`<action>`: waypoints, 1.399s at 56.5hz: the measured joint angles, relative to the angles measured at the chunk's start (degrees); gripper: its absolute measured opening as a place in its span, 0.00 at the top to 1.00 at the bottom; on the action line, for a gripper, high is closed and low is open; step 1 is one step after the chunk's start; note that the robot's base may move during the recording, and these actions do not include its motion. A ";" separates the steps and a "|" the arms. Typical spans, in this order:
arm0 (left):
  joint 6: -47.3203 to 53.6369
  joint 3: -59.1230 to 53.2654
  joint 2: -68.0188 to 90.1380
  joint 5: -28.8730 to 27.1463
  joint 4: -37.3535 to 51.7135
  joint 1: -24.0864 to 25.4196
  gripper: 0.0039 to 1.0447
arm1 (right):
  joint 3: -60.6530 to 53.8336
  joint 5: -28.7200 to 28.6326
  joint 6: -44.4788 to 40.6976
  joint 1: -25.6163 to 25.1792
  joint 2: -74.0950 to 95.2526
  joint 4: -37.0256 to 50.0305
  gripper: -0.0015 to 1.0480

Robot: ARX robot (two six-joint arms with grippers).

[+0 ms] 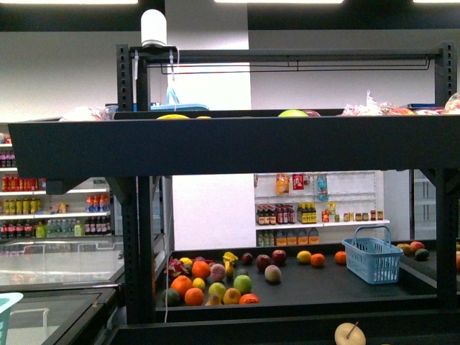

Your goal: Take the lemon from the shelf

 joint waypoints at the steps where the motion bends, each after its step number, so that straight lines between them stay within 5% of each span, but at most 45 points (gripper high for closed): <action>1: -0.98 0.72 1.55 0.37 0.79 0.07 0.08 | 0.00 0.00 0.00 0.00 0.00 0.00 0.07; 19: -12.50 14.12 19.69 3.28 8.70 -0.15 0.08 | 0.00 0.00 0.00 0.00 0.00 0.00 0.07; 79: -12.66 37.16 38.03 -1.33 1.22 -6.05 0.08 | 0.00 0.00 0.00 0.00 0.00 0.00 0.07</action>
